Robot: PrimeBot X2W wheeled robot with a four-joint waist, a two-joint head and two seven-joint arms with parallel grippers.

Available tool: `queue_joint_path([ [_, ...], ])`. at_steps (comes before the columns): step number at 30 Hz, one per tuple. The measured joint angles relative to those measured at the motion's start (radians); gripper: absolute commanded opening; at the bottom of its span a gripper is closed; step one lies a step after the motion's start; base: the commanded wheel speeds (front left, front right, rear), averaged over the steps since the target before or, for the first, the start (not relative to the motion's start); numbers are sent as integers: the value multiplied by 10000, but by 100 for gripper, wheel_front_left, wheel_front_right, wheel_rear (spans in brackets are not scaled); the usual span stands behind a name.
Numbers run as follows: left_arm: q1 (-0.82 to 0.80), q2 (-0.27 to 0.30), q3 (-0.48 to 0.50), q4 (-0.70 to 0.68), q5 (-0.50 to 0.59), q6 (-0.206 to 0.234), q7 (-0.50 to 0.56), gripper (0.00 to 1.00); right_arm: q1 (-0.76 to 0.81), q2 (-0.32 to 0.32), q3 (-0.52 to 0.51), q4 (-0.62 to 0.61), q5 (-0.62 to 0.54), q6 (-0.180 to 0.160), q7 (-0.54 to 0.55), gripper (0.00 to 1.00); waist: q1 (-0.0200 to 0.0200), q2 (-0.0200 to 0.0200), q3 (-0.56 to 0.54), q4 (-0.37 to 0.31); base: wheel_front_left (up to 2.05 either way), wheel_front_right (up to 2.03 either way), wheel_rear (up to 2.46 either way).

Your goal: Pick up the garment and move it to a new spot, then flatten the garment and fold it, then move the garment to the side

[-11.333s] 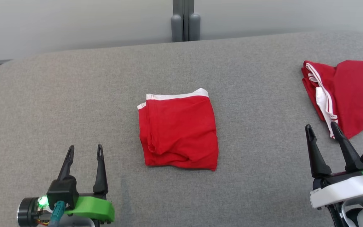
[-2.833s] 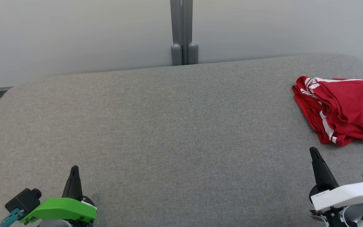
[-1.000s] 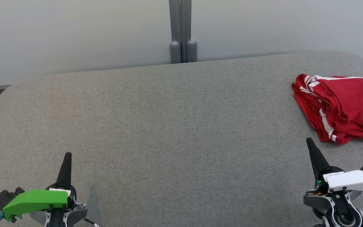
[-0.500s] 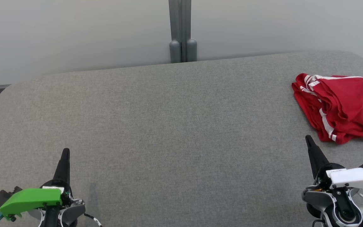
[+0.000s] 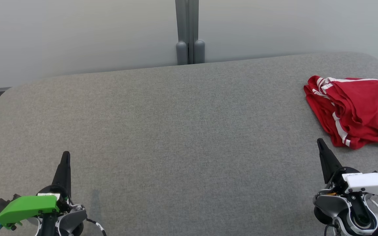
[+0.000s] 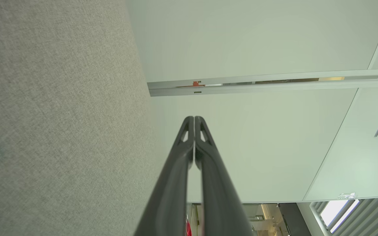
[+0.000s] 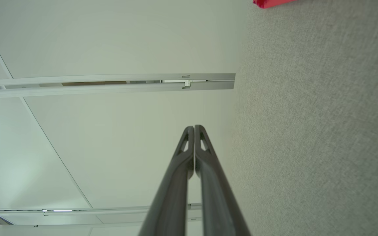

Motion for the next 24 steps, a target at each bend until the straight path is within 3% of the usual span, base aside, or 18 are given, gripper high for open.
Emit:
queue_joint_path([
  [24,-37,-21,38,2,-165,-38,13,0,-66,61,-69,44,136,0,46,0,0,0,4,-1,0,0,0],
])
